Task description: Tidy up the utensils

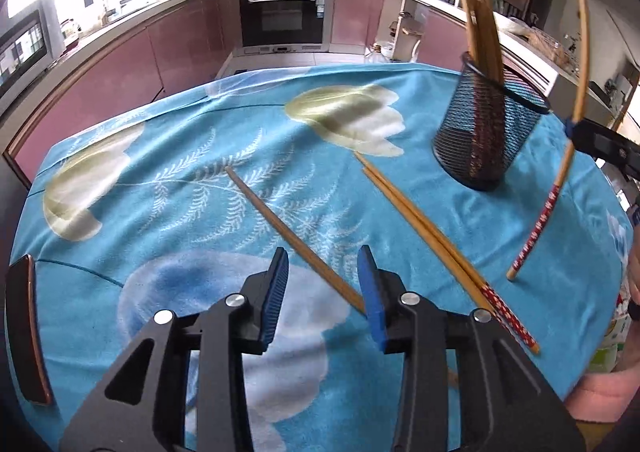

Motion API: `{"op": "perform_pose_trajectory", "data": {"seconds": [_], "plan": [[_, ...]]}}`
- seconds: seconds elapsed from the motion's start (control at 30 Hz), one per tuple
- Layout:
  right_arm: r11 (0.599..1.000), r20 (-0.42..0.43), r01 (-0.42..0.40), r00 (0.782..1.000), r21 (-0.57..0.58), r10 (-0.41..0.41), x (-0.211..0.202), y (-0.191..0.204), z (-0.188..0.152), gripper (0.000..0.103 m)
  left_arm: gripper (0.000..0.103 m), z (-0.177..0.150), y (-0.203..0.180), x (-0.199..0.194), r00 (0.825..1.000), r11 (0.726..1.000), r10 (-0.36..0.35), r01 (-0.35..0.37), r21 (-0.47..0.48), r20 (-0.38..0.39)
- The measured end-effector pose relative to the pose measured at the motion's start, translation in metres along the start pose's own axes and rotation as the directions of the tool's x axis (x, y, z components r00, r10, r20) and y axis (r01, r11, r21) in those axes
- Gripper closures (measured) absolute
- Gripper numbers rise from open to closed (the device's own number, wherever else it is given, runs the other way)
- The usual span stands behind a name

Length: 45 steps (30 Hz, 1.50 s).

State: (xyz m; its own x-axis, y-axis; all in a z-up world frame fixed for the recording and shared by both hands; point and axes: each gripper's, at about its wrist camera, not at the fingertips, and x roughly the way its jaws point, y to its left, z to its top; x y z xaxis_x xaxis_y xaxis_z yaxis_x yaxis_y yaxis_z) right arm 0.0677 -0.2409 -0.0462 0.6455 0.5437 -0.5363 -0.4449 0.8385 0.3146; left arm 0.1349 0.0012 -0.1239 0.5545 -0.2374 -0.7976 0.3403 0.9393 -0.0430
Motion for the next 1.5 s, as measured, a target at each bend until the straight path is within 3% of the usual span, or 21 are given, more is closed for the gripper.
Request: {"op": "perform_pose_trajectory", "data": {"seconds": [0.17,0.23,0.43,0.57,0.67,0.8,0.97,1.2,1.23,1.5], "plan": [[1.0,-0.002,-0.004,1.0,-0.003,0.004,-0.002,0.0,-0.001,0.096,0.071,0.013,0.015,0.025,0.999,0.998,0.022,-0.024,-0.052,-0.038],[1.0,-0.001,-0.003,1.0,-0.001,0.003,-0.002,-0.001,-0.001,0.096,0.071,0.016,0.013,0.028,0.999,0.999,0.034,-0.035,-0.036,-0.033],[1.0,-0.022,0.001,1.0,0.009,-0.001,0.006,-0.004,-0.002,0.096,0.085,0.018,-0.008,0.031,0.999,0.999,0.003,-0.002,0.049,-0.032],[1.0,-0.073,0.009,0.997,-0.003,-0.009,0.022,-0.001,-0.006,0.095,0.086,0.01,-0.024,0.026,1.0,0.995,-0.009,0.012,0.099,-0.03],[1.0,-0.133,0.019,0.991,-0.009,-0.02,0.042,0.002,-0.012,0.094,0.086,0.006,-0.024,0.023,0.999,0.996,-0.028,0.031,0.081,-0.035],[0.998,-0.197,0.052,0.979,-0.033,-0.057,0.073,0.007,-0.02,0.079,0.084,0.004,-0.025,0.021,0.999,0.997,-0.013,0.016,0.081,-0.035],[0.993,-0.251,0.098,0.962,-0.059,-0.11,0.107,0.013,-0.021,0.077,0.083,0.006,-0.024,0.021,0.999,0.998,0.001,0.001,0.066,-0.036],[0.985,-0.275,0.142,0.947,-0.1,-0.165,0.122,0.017,-0.022,0.088,0.083,0.005,-0.025,0.021,0.999,0.998,0.003,-0.001,0.063,-0.037],[0.985,-0.277,0.142,0.947,-0.096,-0.164,0.121,0.017,-0.022,0.095,0.083,0.005,-0.024,0.021,0.999,0.998,-0.001,0.003,0.057,-0.037],[0.988,-0.294,0.143,0.943,-0.056,-0.153,0.098,0.008,-0.032,0.097,0.087,-0.003,-0.024,0.014,0.998,0.999,-0.04,0.041,0.024,-0.038]]}}
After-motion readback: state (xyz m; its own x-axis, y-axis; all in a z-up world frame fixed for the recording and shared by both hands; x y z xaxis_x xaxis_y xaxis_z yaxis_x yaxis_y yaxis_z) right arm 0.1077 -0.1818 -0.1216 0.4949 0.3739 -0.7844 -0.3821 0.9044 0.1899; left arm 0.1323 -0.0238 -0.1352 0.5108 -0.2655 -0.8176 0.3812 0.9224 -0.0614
